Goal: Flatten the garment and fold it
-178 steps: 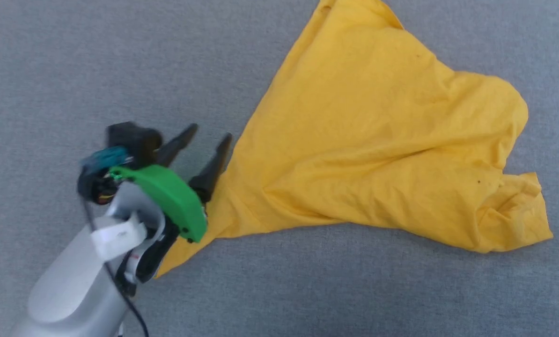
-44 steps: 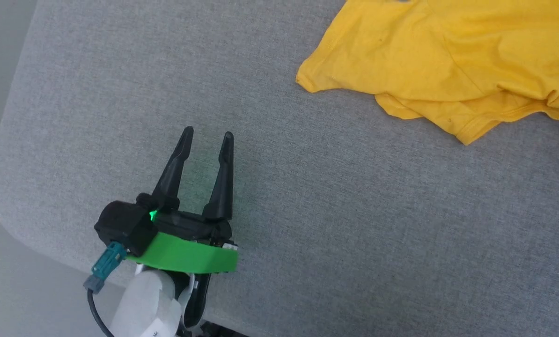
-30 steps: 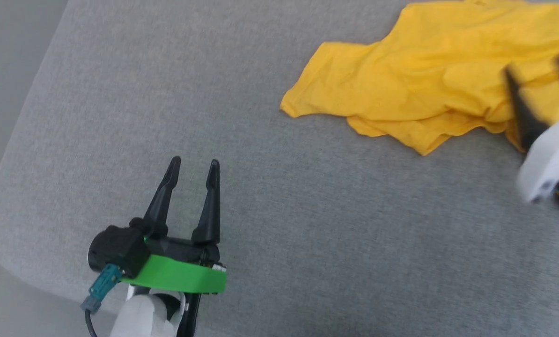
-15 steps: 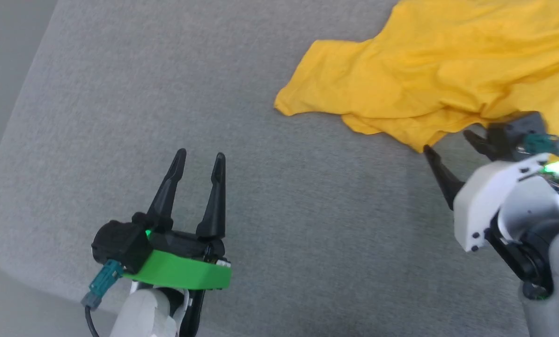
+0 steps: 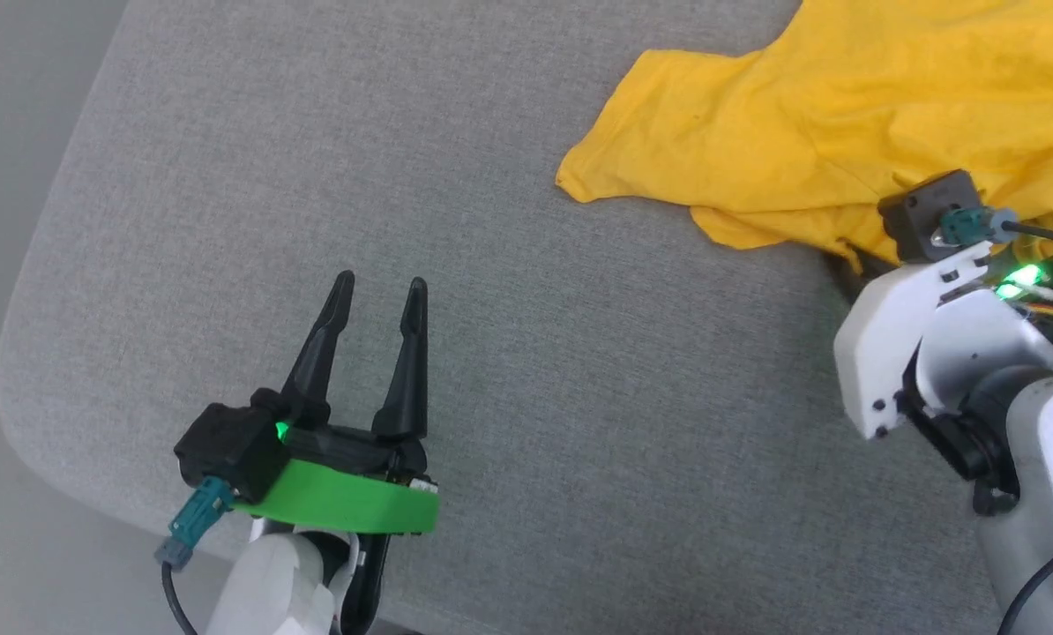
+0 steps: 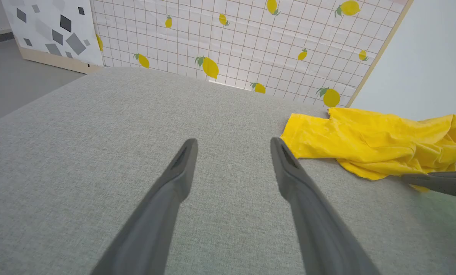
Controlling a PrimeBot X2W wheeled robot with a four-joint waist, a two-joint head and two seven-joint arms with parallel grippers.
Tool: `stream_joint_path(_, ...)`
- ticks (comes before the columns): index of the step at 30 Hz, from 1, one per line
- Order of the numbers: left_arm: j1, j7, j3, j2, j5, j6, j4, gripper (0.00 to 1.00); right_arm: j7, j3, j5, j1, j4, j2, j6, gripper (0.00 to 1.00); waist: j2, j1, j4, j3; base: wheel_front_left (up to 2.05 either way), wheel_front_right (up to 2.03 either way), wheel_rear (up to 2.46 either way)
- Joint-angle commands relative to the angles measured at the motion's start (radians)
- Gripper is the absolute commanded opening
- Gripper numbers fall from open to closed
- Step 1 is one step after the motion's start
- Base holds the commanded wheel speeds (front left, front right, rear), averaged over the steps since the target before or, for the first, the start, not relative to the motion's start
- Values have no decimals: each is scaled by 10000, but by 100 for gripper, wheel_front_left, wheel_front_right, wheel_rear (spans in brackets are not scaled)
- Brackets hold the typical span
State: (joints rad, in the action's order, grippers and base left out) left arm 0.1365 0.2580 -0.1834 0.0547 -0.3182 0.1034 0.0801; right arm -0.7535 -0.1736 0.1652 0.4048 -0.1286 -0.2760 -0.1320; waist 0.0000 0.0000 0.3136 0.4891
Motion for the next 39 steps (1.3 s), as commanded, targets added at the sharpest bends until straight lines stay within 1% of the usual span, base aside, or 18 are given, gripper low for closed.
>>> stream_joint_path(1, 162, 38, 26, -45, 69, -26, 3, 100, -273, -188, 398, -226, -237, -63, 13, 0, 0, 0, -271, -303, 0, 0, 0)
stream_joint_path(3, 135, 38, 85, -45, 78, -29, 24, 100, -928, -331, 1011, -625, -785, -193, 13, 0, 0, 0, -436, -474, 0, 0, 0)
stream_joint_path(6, 38, 38, 133, -45, 112, -36, 21, 100, -2136, -352, 1752, -1536, -1928, -611, 13, 0, 0, 0, -685, -684, 0, 0, 0)
stream_joint_path(10, -68, 38, 100, -45, 88, -43, 21, 100, -3373, 242, 2208, -3051, -3382, -1013, 13, 0, 0, 0, -873, -814, 0, 0, 0)
stream_joint_path(12, -117, 38, 82, -45, 58, -47, 11, 100, -3833, 606, 2346, -3892, -3878, -1091, 13, 0, 0, 0, -923, -832, 0, 0, 0)
stream_joint_path(15, -187, 38, 79, -45, 41, -44, -36, 100, -4063, 1023, 2584, -4879, -4296, -897, 13, 0, 0, 0, -985, -851, 0, 0, 0)
stream_joint_path(17, -209, 38, 102, -45, 66, -33, -89, 100, -3723, 1153, 2478, -5108, -4424, -752, 13, 2, 0, 0, -1042, -877, 0, 0, 0)
stream_joint_path(18, -215, 38, 115, -45, 90, -26, -122, 100, -3356, 1162, 2349, -5077, -4457, -665, 13, 48, 0, 0, -1073, -912, 0, 0, 0)
stream_joint_path(19, -210, 38, 122, -45, 123, -15, -151, 100, -2944, 1170, 2202, -4988, -4435, -533, 13, 100, 0, 0, -1102, -960, 0, 0, 0)
stream_joint_path(25, -264, 38, 188, -45, 421, 57, -190, 100, -922, 1335, 1993, -4379, -4384, 539, 13, 100, 0, 0, -1215, -1321, 0, 0, 0)
stream_joint_path(28, -376, 38, 275, -22, 606, 95, -116, 100, 590, 2289, 1586, -4096, -4618, 1516, 13, 100, 0, 0, -1296, -1570, 0, 0, 0)
stream_joint_path(29, -444, 38, 316, -9, 657, 108, -54, 100, 1318, 2695, 1316, -4041, -4691, 1806, 13, 100, 0, 0, -1331, -1645, 0, 0, 0)
stream_joint_path(31, -583, 38, 412, 7, 732, 127, 99, 100, 2794, 3395, 771, -4010, -4708, 2120, 13, 100, 0, 0, -1408, -1740, 0, 0, 0)
stream_joint_path(33, -759, 38, 472, 14, 809, 148, 259, 100, 4444, 4241, 171, -4043, -4508, 2235, 13, 100, 0, 0, -1494, -1835, 0, 0, 0)
stream_joint_path(34, -853, 38, 493, 14, 840, 157, 326, 100, 5090, 4599, 34, -4132, -4286, 2244, 13, 100, 0, 0, -1529, -1870, 0, 0, 0)
stream_joint_path(35, -987, 38, 488, 33, 924, 168, 375, 100, 5899, 5059, 59, -4205, -3952, 2249, 13, 100, 0, 0, -1581, -1926, 0, 0, 0)
stream_joint_path(37, -1255, 38, 456, 55, 1069, 183, 404, 100, 7100, 5932, 340, -4319, -3116, 2252, 13, 100, 0, 0, -1686, -2036, 0, 0, 0)
stream_joint_path(39, -1491, 38, 410, 63, 1200, 193, 376, 100, 7978, 6281, 466, -4449, -2401, 2254, 13, 100, 0, 0, -1797, -2121, 0, 0, 0)
